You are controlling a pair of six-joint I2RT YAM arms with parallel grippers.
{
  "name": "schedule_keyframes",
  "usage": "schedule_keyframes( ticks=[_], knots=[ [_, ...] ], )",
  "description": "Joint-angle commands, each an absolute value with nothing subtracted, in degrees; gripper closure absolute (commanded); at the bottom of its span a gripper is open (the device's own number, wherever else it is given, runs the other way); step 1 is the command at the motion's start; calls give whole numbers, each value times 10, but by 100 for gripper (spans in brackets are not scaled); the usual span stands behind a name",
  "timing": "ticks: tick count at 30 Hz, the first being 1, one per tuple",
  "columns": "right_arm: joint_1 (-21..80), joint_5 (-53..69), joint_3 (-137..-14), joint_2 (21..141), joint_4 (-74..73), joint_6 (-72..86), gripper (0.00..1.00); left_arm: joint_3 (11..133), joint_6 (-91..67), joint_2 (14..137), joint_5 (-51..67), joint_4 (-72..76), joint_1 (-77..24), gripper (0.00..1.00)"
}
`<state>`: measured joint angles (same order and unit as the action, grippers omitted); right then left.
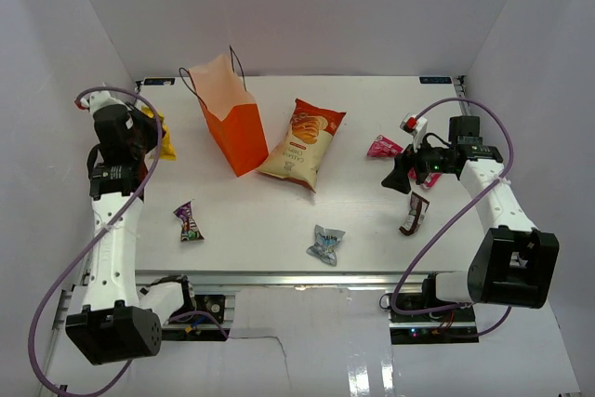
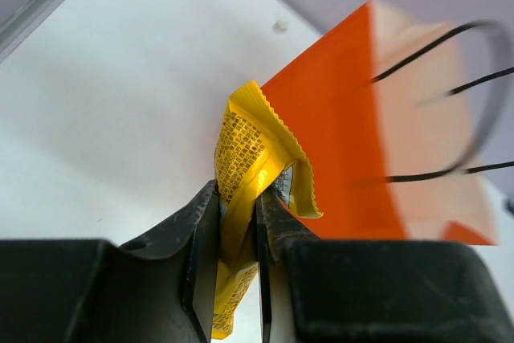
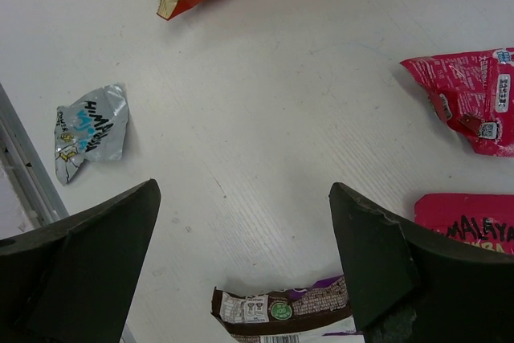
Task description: Place the snacks into the paper bag
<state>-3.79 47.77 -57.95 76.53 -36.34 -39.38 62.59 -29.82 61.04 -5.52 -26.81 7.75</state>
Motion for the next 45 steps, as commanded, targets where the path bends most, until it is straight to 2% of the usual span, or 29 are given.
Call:
schedule_keyframes(
  ticks=[1,8,14,18,28,31,32,33,36,41,45],
  knots=[
    [-41,499,-578,760,-367,-391,9,700,-347,599,-18,-258,76,76],
    [-42,511,-596,777,-374,-389,8,843,-416,678,140,-229,65,78],
    [-42,502,-584,768,-374,-395,8,988,-409,765,109,-229,-33,78],
    [-42,501,-571,760,-374,-395,8,1038,-401,829,83,-229,-72,78],
    [-42,483,-548,729,-374,-398,8,1027,-360,896,-11,-229,-83,76],
    [-42,480,-548,728,-378,-399,8,1022,-350,910,-3,-229,-83,62],
    [-42,477,-549,728,-381,-399,8,1020,-349,911,-3,-229,-83,51],
    [-42,475,-554,728,-382,-400,8,1017,-349,911,-6,-229,-83,45],
    [-41,468,-568,739,-397,-391,8,1016,-346,912,-7,-228,-83,31],
    [-31,460,-580,759,-409,-362,7,1052,-335,917,-1,-228,-83,24],
    [22,422,-584,766,-410,-334,4,1070,-315,900,65,-222,-82,20]
  ],
)
